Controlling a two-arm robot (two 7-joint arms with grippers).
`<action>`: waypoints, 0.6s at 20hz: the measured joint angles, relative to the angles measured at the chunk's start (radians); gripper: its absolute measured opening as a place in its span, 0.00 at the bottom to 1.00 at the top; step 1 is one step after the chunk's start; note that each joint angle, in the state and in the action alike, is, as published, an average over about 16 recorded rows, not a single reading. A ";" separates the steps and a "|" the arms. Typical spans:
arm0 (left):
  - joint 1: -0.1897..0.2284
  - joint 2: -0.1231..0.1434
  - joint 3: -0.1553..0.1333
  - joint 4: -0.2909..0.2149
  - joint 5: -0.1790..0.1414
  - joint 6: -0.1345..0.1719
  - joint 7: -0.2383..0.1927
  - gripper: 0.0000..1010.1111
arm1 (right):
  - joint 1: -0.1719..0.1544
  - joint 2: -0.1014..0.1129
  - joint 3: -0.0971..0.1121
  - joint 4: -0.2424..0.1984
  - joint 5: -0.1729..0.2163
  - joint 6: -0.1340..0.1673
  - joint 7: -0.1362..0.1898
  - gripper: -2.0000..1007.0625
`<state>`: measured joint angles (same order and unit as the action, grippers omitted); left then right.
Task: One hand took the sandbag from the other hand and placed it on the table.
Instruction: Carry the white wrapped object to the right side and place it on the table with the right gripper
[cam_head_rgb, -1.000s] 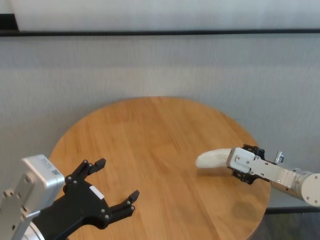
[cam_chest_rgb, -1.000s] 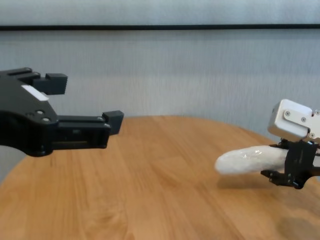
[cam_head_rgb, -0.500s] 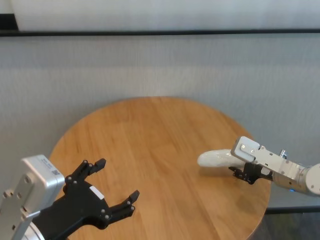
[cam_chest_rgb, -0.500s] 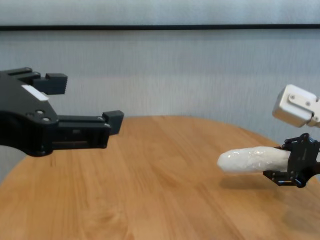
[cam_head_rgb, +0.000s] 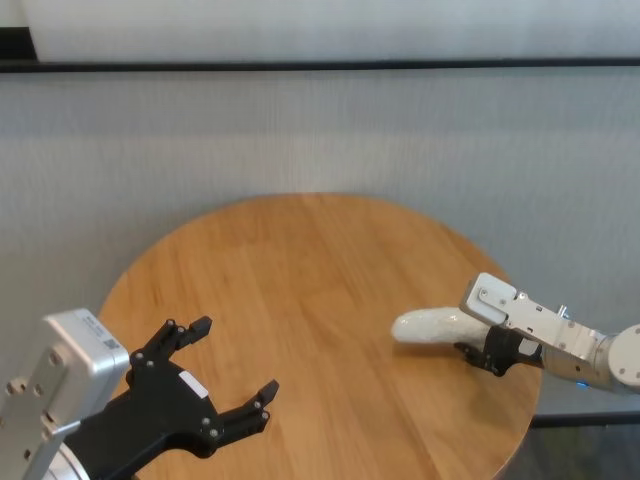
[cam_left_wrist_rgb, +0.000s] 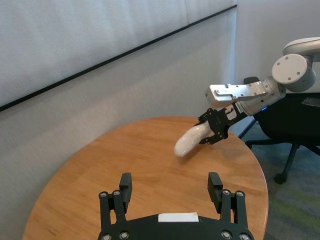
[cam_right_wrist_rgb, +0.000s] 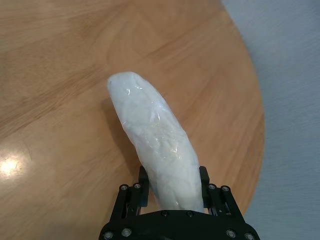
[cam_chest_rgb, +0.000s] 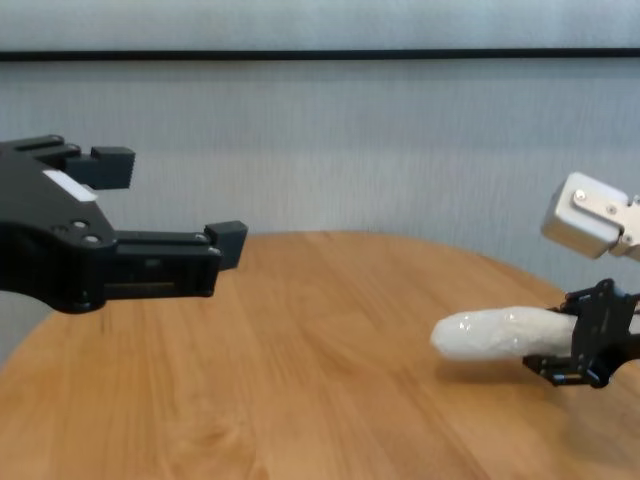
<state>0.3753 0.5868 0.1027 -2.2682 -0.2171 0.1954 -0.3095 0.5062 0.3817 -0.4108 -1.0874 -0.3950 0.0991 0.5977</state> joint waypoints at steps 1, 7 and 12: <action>0.000 0.000 0.000 0.000 0.000 0.000 0.000 0.99 | 0.001 0.000 -0.003 0.002 0.003 0.002 0.001 0.54; 0.000 0.000 0.000 0.000 0.000 0.000 0.000 0.99 | 0.004 0.000 -0.009 0.010 0.023 0.007 0.002 0.54; 0.000 0.000 0.000 0.000 0.000 0.000 0.000 0.99 | 0.006 -0.002 -0.006 0.013 0.041 0.010 0.000 0.54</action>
<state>0.3753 0.5868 0.1027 -2.2682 -0.2171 0.1954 -0.3095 0.5117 0.3802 -0.4165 -1.0748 -0.3536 0.1089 0.5973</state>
